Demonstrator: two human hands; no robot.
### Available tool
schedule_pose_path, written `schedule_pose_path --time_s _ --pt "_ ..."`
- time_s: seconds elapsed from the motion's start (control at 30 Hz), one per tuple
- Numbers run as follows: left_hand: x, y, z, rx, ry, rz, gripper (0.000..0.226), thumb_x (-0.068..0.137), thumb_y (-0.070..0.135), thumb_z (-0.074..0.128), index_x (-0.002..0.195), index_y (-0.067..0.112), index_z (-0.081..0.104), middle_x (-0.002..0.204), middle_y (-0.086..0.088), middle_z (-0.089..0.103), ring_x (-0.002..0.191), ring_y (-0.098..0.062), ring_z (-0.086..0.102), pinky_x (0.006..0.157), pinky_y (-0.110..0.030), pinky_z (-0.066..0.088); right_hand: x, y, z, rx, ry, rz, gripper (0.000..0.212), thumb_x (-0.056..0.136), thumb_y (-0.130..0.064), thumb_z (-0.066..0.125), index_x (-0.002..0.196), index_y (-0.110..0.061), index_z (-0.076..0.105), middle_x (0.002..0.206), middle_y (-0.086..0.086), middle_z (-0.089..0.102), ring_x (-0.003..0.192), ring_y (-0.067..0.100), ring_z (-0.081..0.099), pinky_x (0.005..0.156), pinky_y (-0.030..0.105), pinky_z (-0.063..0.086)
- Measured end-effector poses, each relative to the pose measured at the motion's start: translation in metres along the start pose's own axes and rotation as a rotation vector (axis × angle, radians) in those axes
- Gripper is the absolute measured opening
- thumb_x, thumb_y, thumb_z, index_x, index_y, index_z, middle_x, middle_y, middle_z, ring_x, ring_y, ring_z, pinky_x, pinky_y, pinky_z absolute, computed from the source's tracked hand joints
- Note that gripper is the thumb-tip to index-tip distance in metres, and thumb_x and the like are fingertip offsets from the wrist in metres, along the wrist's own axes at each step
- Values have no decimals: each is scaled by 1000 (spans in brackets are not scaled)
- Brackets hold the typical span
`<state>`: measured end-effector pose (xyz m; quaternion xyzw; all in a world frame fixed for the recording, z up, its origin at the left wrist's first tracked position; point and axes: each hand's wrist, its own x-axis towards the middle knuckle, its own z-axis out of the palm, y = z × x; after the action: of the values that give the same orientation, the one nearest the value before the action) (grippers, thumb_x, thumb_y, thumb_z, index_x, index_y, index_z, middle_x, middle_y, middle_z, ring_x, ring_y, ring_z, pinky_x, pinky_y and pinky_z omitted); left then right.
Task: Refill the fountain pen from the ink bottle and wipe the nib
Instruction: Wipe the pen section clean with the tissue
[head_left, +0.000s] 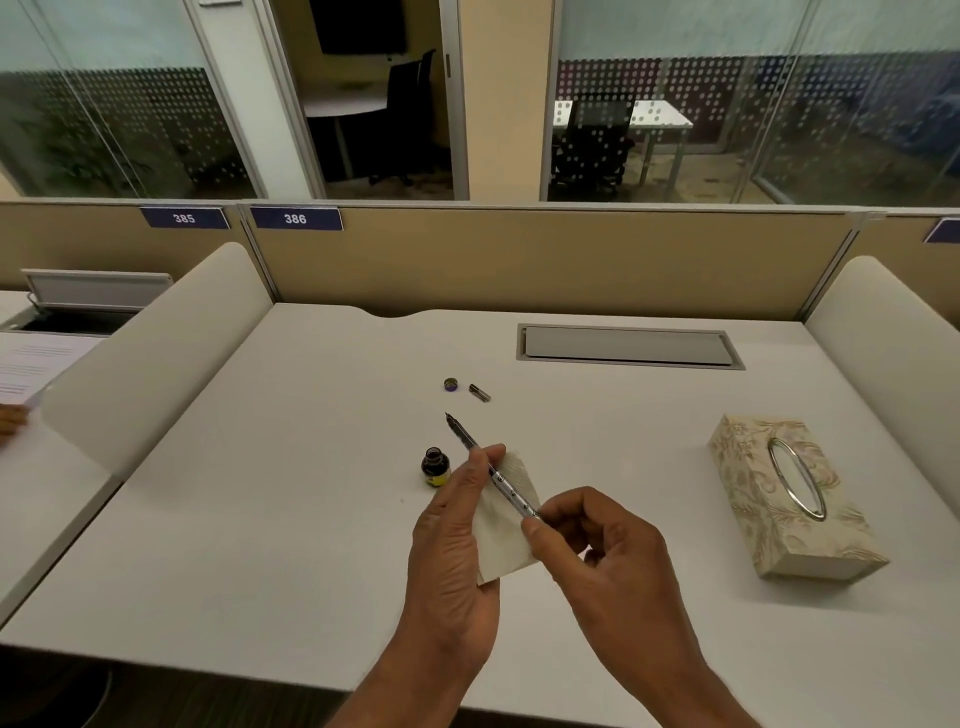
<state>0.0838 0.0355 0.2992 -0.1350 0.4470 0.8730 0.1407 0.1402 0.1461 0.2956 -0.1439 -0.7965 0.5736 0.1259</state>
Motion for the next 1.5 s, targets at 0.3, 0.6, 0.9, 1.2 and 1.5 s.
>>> schedule_pose_path --time_s 0.3,0.6,0.9,1.2,1.5 --pt "-13 1 0 234 -105 32 26 85 29 69 106 17 78 113 -5 76 115 -30 66 98 -58 53 8 -6 6 216 -31 -90 14 93 -20 68 97 -32 74 88 -7 76 83 12 70 70 24 57" --pt "-18 10 5 204 -154 112 24 87 18 66 107 20 79 94 -3 75 75 -12 70 69 -47 61 11 -9 14 578 -56 25 20 81 -24 68 97 -16 77 88 6 78 78 12 70 66 17 52" --pt "-14 9 -7 292 -97 205 39 85 20 68 118 41 72 118 9 73 109 -23 69 86 -45 61 13 -8 12 671 -42 48 18 80 -23 69 93 -14 76 78 11 74 66 15 60 55 23 46" --pt "-14 15 -12 233 -81 180 46 93 7 60 124 42 67 125 -1 67 102 -26 68 85 -49 59 7 -9 13 697 -46 52 21 79 -19 70 96 -8 74 81 18 74 66 18 60 52 24 45" --pt "-12 19 -23 182 -86 153 53 93 -12 43 124 24 67 119 -4 74 99 -24 75 68 -32 60 2 -10 15 684 -46 55 17 78 -22 69 91 -13 76 77 15 72 65 19 59 51 25 44"
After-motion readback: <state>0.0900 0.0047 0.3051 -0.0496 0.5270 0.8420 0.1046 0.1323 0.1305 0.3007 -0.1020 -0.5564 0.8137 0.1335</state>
